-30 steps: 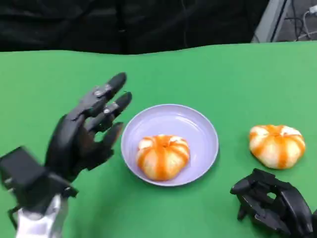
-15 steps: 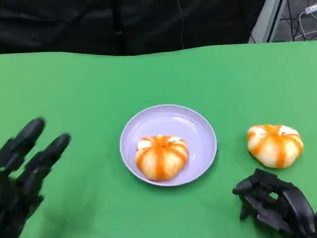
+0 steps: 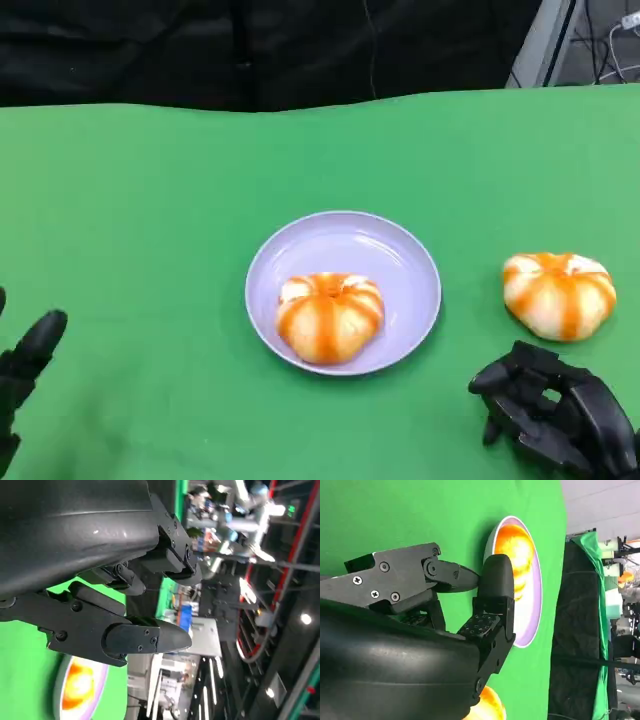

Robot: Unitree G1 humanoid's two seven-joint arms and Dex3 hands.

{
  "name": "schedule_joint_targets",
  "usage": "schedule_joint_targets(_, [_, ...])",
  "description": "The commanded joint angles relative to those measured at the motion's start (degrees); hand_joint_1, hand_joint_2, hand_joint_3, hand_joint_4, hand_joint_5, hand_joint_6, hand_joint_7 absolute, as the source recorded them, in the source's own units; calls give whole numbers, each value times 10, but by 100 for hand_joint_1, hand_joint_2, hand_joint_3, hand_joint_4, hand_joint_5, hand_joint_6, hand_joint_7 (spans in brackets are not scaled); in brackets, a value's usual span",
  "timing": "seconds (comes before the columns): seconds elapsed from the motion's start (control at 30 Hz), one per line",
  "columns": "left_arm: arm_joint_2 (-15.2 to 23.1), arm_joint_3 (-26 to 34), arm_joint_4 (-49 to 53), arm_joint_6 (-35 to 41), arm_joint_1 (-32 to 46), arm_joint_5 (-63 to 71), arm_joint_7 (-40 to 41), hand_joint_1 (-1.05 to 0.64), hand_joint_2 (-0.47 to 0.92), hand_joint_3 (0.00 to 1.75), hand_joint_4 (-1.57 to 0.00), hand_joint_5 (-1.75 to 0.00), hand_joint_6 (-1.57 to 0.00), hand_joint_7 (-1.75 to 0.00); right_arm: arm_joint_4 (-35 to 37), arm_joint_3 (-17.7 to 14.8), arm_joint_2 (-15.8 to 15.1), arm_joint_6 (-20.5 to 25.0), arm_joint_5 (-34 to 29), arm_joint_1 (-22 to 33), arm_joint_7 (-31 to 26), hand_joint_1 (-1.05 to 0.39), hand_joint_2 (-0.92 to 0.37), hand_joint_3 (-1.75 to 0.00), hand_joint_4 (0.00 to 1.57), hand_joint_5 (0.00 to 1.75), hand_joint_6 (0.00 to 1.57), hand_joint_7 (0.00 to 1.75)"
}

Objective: Grasp the bread from the table and place it into the plate.

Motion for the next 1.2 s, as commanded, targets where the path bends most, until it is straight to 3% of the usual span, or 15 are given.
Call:
schedule_joint_targets(0.03, [-2, 11, 21, 2, -14, 0, 0, -22, 92, 28, -73, -2, -65, -2, 6, -10, -14, 3, 5, -2, 1, -22, -92, -50, 66, 175, 74, 114])
schedule_joint_targets(0.13, [-4, 13, 35, 3, -21, 6, 4, 0, 92, 34, -72, -1, -65, -2, 9, -12, -17, 6, 9, -5, 6, -23, -92, -49, 66, 175, 75, 113])
schedule_joint_targets(0.37, [-5, 1, 44, -3, -23, 60, 43, 27, 92, 55, -74, -1, -70, -2, 15, -22, -19, 9, 13, -10, 17, -21, -92, -49, 67, 175, 76, 111])
schedule_joint_targets(0.6, [-7, -4, 57, -27, -27, 101, 66, 24, 90, 62, -78, -1, -77, -2, 22, -25, -20, 5, 14, -11, 21, -21, -92, -50, 66, 175, 76, 111])
schedule_joint_targets(0.9, [-7, -8, 62, -38, -31, 120, 96, 21, 92, 53, -80, -1, -79, -1, 25, -27, -21, 5, 16, -12, 25, -21, -92, -50, 66, 175, 76, 110])
schedule_joint_targets(1.2, [8, -19, 127, -178, -48, 294, 273, 12, 91, 45, -115, -10, -108, -6, 32, -31, -27, 3, 18, -18, 30, -23, -92, -49, 64, 175, 75, 110])
